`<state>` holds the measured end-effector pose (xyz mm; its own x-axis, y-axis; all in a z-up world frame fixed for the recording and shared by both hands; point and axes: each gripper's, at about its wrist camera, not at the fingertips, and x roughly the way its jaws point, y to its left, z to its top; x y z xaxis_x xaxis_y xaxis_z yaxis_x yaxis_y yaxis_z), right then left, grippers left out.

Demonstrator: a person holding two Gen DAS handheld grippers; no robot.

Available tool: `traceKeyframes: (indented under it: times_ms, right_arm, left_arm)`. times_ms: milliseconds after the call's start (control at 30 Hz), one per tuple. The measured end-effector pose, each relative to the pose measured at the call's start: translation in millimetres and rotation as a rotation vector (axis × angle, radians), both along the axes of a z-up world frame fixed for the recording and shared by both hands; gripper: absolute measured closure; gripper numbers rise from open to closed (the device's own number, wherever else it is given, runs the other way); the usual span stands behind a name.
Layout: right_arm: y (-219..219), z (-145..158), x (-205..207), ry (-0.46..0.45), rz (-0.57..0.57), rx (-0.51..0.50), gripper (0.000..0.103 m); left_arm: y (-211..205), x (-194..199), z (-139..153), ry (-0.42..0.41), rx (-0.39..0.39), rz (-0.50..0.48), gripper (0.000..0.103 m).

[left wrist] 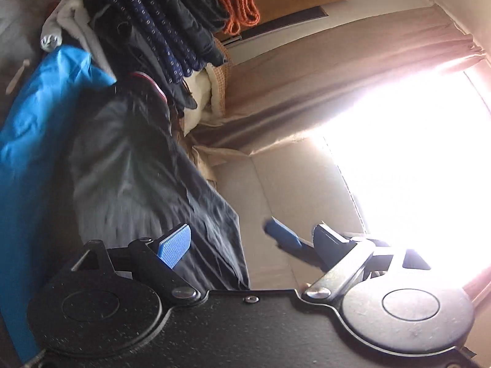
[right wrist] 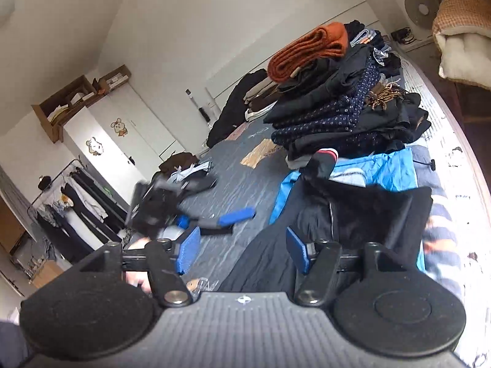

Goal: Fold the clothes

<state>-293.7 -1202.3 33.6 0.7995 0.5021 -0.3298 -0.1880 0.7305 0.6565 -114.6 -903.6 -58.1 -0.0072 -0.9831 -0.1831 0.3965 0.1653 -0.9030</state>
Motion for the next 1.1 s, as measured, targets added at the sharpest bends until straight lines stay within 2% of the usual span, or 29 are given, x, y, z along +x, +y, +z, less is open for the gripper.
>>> traceKeyframes:
  times_ms: [67,200,300,400,500,600,667,733,833,967,1000,1067,1100]
  right_arm:
    - [-3,-17,42,0.055,0.001,0.064,0.042]
    - [8,-64,100,0.186,0.022,0.128,0.042]
    - [3,-97,121,0.280,-0.038,0.098,0.044]
    - [-30,-112,124,0.285,-0.123,0.175,0.048]
    - [-57,-112,115,0.282,-0.225,0.140,0.048]
    - [-70,-105,103,0.282,-0.243,0.149,0.048]
    - [-67,-86,91,0.261,-0.263,0.085,0.045]
    - [-56,-65,73,0.235,-0.272,0.002,0.044]
    - [-29,-36,35,0.193,-0.286,-0.133,0.041]
    - [17,-16,-26,0.150,-0.282,-0.288,0.031]
    - [29,-14,-39,0.143,-0.272,-0.312,0.030]
    - [50,-11,-63,0.136,-0.247,-0.344,0.029]
    - [58,-10,-71,0.138,-0.242,-0.355,0.029]
  left_arm:
    - [9,-20,-7,0.014,0.009,-0.009,0.017]
    - [15,-46,-14,0.007,0.068,-0.034,0.017]
    - [26,-59,-16,-0.009,0.119,-0.028,0.017]
    - [40,-69,-11,-0.042,0.175,0.004,0.017]
    - [48,-79,1,-0.120,0.267,0.055,0.016]
    - [41,-90,21,-0.235,0.360,0.099,0.009]
    - [25,-97,34,-0.319,0.432,0.138,0.006]
    - [15,-108,48,-0.398,0.501,0.172,0.005]
    - [4,-126,60,-0.471,0.590,0.206,0.003]
    - [-2,-153,66,-0.547,0.618,0.215,0.000]
    - [-2,-159,68,-0.570,0.613,0.227,0.000]
    - [-5,-168,70,-0.576,0.638,0.174,0.000]
    - [-6,-175,71,-0.612,0.654,0.184,0.000]
